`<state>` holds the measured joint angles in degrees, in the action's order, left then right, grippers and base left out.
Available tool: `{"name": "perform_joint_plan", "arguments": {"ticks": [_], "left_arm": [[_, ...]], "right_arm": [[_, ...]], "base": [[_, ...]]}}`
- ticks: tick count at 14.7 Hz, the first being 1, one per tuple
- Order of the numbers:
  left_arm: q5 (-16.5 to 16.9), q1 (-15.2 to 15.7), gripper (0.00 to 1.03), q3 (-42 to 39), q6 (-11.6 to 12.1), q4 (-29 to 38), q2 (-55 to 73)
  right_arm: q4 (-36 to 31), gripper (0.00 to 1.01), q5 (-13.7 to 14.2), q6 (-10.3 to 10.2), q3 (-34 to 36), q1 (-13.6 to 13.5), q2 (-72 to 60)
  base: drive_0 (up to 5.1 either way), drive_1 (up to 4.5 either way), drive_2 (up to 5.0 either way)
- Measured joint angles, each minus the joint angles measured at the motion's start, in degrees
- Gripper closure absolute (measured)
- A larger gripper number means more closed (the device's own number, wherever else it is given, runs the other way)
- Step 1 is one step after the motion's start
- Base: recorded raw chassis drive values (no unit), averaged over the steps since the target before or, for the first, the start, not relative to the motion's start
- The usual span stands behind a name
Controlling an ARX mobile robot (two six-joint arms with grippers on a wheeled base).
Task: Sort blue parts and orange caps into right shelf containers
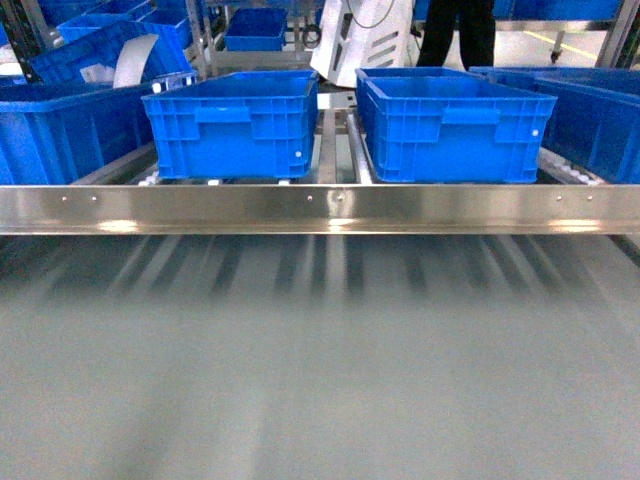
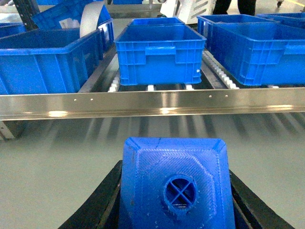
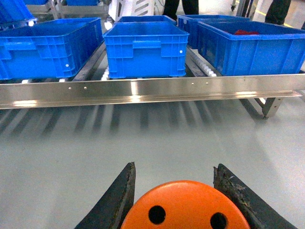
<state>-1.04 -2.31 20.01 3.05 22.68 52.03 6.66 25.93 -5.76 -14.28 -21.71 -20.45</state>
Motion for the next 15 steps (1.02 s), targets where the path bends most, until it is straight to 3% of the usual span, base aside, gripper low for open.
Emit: {"name": "perform_joint_plan", "arguments": {"ticks": [9,15], "left_arm": [[0.0,0.0,0.59,0.0,0.0,-0.1,0.1],[-0.1,0.1,0.59,0.0,0.0,0.0,0.0]], "right_arm": [[0.1,0.59,0.0,0.0,0.0,0.0,0.0],[0.0,0.59,0.0,0.0,0.0,0.0,0.0]], "base": [[0.0,0.00,0.0],[3.2,1.22,-4.8]]}}
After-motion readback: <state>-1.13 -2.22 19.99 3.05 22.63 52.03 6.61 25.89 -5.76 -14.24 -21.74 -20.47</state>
